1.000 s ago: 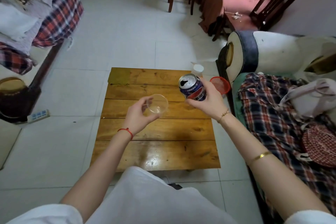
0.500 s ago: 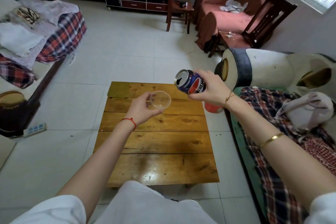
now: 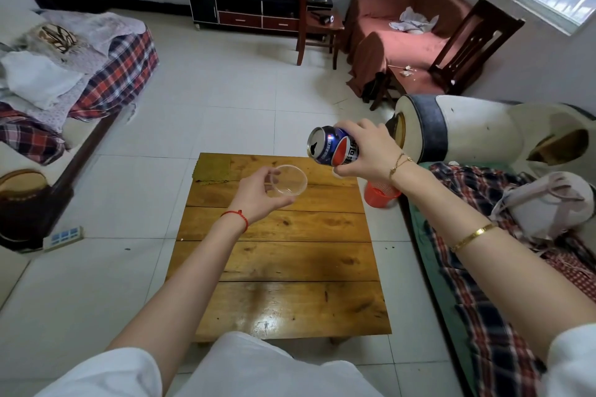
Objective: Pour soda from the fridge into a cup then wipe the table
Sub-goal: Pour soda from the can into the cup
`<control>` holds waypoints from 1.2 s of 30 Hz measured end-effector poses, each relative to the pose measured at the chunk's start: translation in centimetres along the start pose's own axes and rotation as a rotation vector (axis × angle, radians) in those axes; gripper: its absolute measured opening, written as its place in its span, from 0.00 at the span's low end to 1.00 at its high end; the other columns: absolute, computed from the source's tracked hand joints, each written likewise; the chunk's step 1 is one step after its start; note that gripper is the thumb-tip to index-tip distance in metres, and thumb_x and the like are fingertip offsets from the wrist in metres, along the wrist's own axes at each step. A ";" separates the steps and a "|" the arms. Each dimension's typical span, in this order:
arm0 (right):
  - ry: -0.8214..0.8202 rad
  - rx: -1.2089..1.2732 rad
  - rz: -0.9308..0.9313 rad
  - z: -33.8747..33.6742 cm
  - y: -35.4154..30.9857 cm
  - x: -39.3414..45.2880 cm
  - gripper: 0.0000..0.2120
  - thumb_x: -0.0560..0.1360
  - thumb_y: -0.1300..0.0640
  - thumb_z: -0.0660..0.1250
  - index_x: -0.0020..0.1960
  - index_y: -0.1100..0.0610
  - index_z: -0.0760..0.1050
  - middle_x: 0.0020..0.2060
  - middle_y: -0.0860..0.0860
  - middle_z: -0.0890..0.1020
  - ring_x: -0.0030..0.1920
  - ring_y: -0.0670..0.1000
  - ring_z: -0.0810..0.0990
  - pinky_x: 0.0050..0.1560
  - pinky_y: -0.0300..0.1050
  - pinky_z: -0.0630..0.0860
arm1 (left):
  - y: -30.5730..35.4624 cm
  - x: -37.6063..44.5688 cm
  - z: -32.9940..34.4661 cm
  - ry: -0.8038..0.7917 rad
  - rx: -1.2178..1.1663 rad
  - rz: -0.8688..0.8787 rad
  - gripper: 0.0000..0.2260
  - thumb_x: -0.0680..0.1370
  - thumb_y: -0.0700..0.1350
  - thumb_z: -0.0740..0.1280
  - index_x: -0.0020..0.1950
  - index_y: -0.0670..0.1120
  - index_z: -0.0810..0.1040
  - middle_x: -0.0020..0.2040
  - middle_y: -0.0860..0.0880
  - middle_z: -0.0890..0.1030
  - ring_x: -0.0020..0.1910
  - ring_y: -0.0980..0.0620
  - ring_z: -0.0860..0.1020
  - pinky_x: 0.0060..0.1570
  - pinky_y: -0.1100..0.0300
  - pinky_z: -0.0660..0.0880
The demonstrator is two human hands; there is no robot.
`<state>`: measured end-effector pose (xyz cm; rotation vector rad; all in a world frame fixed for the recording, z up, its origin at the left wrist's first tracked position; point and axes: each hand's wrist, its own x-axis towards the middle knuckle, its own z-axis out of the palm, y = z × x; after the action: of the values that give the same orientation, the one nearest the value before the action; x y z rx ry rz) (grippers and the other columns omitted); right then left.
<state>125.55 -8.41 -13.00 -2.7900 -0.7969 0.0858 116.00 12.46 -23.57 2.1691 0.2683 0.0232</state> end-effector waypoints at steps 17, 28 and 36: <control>0.013 -0.124 0.025 -0.9 -0.6 1.0 0.36 0.66 0.46 0.73 0.71 0.46 0.64 0.59 0.53 0.72 0.58 0.57 0.69 0.58 0.51 0.71 | 0.5 1.4 0.6 -0.002 -0.014 -0.018 0.33 0.67 0.51 0.80 0.68 0.47 0.72 0.64 0.47 0.78 0.61 0.48 0.78 0.61 0.53 0.76; 0.017 -0.140 0.024 -1.6 -0.1 1.6 0.36 0.67 0.47 0.73 0.71 0.47 0.64 0.59 0.53 0.72 0.59 0.58 0.69 0.57 0.50 0.69 | 0.4 2.4 1.0 0.000 -0.021 -0.043 0.33 0.67 0.52 0.79 0.68 0.47 0.71 0.64 0.47 0.78 0.59 0.49 0.78 0.56 0.56 0.77; 0.015 -0.147 0.024 -1.8 0.2 1.7 0.35 0.67 0.47 0.74 0.71 0.47 0.65 0.58 0.54 0.72 0.60 0.58 0.68 0.58 0.50 0.68 | 0.7 2.9 1.1 0.008 -0.032 -0.051 0.33 0.67 0.53 0.79 0.68 0.48 0.71 0.65 0.46 0.77 0.61 0.48 0.78 0.59 0.52 0.78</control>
<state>127.34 -8.07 -11.29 -2.9347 -0.7968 0.0101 119.12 11.81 -23.92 2.1305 0.3254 0.0077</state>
